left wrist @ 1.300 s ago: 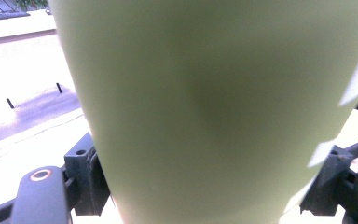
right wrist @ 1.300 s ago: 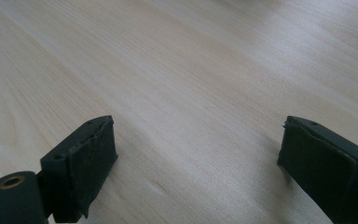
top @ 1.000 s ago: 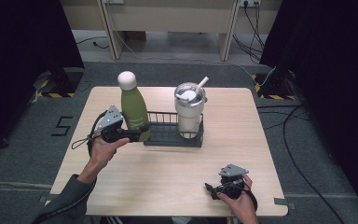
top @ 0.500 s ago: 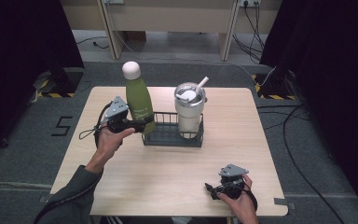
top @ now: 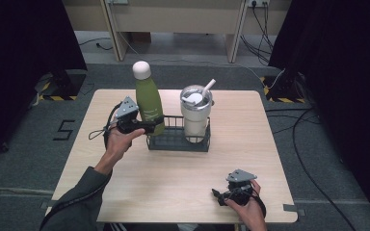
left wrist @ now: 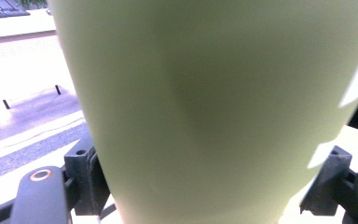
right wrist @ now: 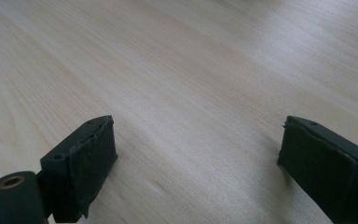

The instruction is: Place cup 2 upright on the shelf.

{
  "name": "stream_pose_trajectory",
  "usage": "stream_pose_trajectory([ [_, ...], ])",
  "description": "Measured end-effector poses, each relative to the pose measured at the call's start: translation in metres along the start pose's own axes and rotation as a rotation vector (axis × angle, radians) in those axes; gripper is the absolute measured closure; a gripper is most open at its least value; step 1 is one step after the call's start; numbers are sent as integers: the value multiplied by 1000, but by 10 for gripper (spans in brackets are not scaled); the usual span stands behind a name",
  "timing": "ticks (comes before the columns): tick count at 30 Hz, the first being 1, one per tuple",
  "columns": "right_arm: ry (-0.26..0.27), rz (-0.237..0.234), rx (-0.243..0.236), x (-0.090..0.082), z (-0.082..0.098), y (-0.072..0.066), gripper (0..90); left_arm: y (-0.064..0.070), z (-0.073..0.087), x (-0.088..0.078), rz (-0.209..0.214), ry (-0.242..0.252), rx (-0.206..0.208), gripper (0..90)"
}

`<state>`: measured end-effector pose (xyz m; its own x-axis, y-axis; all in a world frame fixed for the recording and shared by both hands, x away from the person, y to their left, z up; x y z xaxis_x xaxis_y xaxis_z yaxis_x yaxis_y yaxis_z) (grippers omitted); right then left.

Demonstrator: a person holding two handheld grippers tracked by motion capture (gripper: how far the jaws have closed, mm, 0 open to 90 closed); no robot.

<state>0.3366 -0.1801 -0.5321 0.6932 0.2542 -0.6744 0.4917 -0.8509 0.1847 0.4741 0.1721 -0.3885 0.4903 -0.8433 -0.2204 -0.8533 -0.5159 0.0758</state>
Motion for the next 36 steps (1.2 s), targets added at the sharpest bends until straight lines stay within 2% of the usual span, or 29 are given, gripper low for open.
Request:
stream_pose_trajectory([
  [8, 0, -1, -2, 0, 0, 0, 111, -3, 0, 11, -1, 1, 4, 207],
  [23, 1, -1, -2, 0, 0, 0, 110, -15, 9, 29, -3, 10, -25, 207],
  [36, 0, -2, -3, 0, 0, 0, 109, -22, 21, 39, -13, -19, -30, 207],
])
Point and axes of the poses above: each handheld gripper's, and its own axes: x roughly forward along the jaws, z roughly out of its underside, y roughly to its right, the point moved 2 cm from there along x, roughly forward along the jaws, and after that the axes turned 15 degrees about z, right-handed, at the moved point
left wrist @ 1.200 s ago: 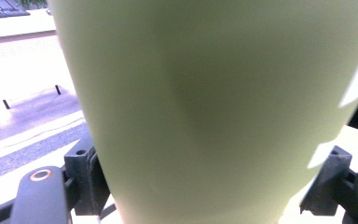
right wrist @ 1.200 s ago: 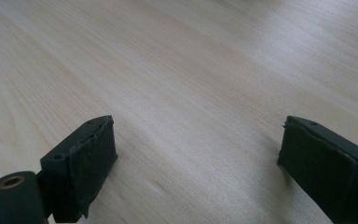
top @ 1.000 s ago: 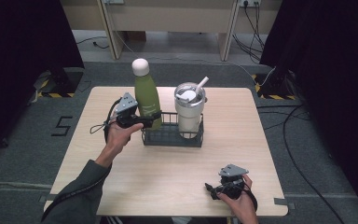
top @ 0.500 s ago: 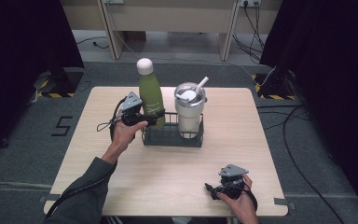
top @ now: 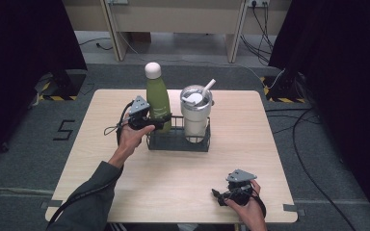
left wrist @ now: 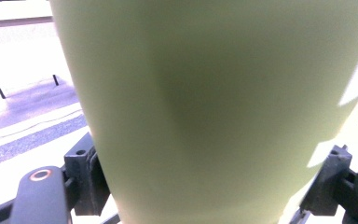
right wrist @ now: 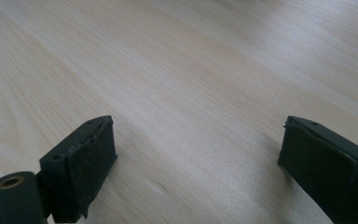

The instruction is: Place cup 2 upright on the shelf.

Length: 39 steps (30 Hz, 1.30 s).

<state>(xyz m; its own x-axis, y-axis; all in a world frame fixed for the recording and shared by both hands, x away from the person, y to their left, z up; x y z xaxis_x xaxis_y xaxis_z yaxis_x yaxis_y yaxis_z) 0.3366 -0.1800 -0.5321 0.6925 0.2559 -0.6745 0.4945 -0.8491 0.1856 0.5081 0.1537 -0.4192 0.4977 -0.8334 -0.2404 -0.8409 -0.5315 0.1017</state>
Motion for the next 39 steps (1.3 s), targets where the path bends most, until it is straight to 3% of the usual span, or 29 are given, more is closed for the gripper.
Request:
stream_pose_trajectory([
  [21, 1, -1, -2, 0, 0, 0, 108, -6, 26, 8, -7, -28, 0, 207],
  [39, 0, -2, -4, 0, 0, 0, 106, -6, 36, 14, -9, -37, 8, 206],
])
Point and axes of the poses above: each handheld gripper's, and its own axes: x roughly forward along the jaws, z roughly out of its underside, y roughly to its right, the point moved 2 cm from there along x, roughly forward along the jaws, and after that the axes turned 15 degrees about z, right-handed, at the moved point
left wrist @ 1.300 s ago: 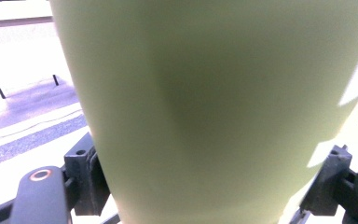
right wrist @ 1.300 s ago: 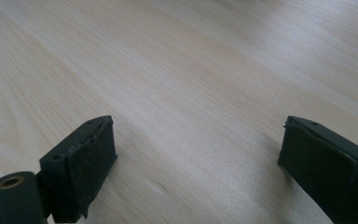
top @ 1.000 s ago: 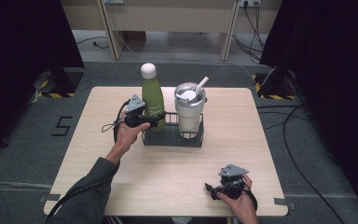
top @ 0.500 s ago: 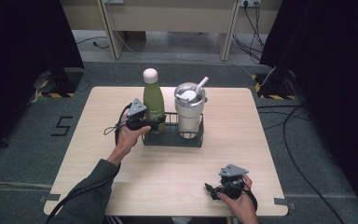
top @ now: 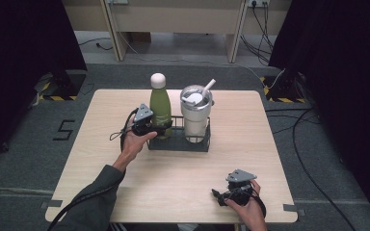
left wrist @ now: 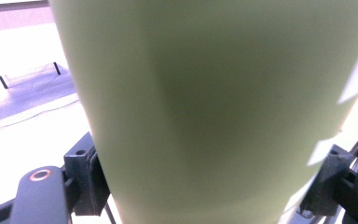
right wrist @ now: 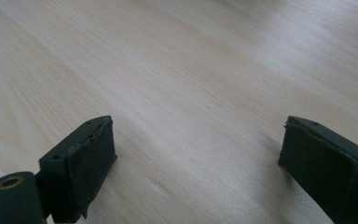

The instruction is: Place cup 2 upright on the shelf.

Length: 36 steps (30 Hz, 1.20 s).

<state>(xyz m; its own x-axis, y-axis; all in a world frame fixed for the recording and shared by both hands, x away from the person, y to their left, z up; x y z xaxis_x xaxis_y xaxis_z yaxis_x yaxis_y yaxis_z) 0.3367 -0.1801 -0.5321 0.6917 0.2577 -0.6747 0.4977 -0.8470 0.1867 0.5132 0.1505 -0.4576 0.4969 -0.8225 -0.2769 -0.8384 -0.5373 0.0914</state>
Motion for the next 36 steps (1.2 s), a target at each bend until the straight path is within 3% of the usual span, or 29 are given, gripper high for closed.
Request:
stream_pose_trajectory([
  [14, -1, -1, 2, 0, 0, 0, 106, 4, 4, 0, -5, 7, 46, 204],
  [36, -1, -1, 1, 0, 0, 0, 106, 4, 3, -2, -27, 19, 52, 148],
])
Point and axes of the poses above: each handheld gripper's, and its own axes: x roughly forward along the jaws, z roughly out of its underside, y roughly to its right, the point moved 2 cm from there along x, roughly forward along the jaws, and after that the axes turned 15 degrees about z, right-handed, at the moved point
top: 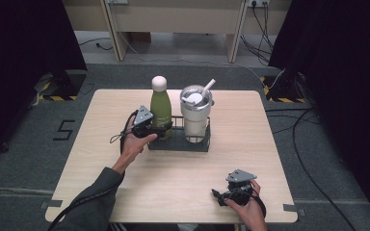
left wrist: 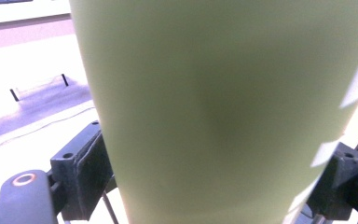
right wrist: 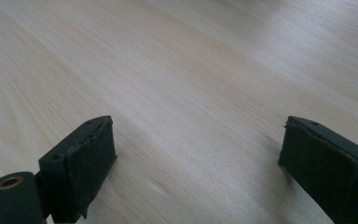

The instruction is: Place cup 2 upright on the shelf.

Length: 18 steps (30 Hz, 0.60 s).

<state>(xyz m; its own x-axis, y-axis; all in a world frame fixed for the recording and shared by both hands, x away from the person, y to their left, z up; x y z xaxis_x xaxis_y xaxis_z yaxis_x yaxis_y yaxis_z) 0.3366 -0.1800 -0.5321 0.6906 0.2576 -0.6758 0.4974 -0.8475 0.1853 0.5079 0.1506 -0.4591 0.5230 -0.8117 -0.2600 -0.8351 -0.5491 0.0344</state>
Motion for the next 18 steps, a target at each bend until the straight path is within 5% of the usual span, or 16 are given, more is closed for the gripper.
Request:
stream_pose_trajectory([
  [18, 1, 0, 1, 0, 0, 0, 106, 2, -1, -8, -1, 3, -15, 146],
])
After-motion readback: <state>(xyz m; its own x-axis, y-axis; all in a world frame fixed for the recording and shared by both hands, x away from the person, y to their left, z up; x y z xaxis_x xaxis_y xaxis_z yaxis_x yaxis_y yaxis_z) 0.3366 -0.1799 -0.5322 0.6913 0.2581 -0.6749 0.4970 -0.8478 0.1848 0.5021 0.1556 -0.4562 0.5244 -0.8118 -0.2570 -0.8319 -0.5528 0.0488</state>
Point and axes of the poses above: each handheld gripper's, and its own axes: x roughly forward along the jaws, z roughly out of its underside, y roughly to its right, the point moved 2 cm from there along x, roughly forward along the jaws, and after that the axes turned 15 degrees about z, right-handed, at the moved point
